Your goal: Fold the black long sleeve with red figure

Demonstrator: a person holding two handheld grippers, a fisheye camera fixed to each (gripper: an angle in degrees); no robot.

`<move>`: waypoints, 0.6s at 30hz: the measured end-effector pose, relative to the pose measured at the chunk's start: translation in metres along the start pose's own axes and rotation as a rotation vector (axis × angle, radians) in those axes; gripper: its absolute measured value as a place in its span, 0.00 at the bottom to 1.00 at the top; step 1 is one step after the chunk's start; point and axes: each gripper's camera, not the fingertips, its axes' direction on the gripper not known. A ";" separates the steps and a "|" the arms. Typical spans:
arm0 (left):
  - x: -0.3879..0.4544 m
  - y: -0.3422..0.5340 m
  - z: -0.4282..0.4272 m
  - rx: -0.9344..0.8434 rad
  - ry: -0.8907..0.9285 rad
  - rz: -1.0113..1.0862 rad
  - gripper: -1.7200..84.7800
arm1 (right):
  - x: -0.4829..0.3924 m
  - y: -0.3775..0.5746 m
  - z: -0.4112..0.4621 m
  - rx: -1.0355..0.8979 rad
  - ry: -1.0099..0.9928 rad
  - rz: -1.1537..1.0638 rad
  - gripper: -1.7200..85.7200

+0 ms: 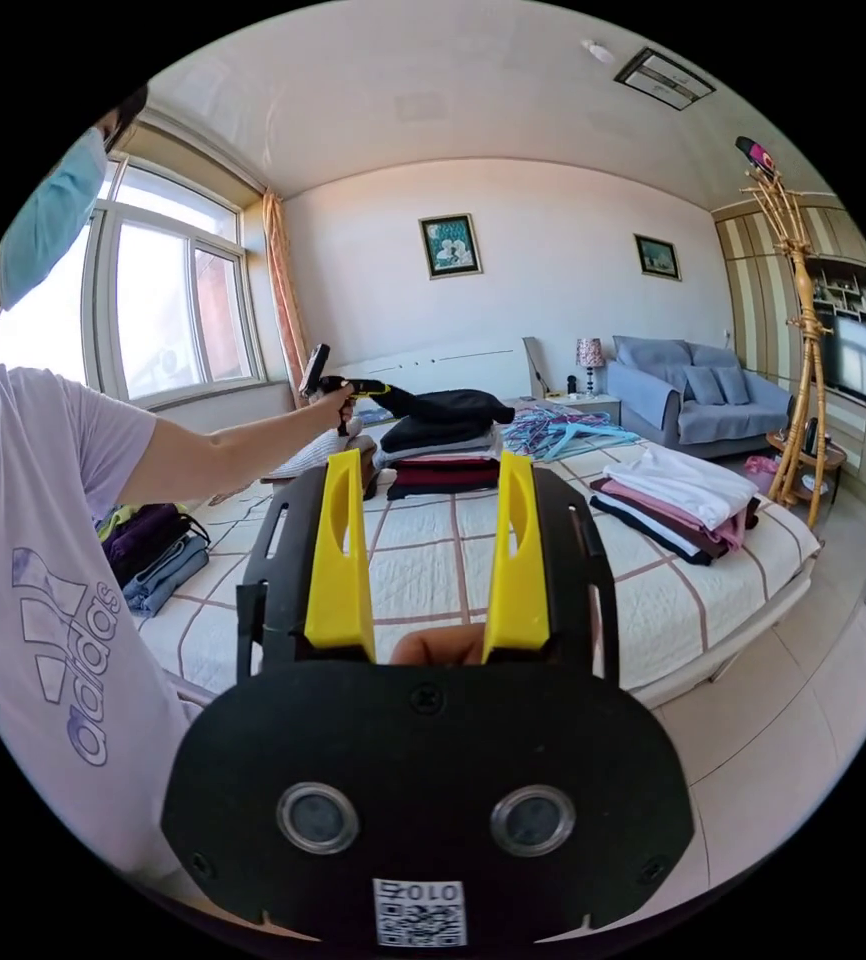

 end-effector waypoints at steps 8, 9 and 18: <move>0.098 -0.058 -0.149 0.216 0.295 0.262 0.03 | -0.029 0.000 -0.032 0.028 0.048 -0.066 0.21; 0.103 -0.043 -0.172 0.226 0.273 0.295 0.03 | -0.032 0.001 -0.035 0.029 0.057 -0.076 0.21; 0.057 0.244 -0.169 -0.239 0.127 0.267 0.11 | -0.053 0.013 -0.062 0.026 0.024 -0.108 0.20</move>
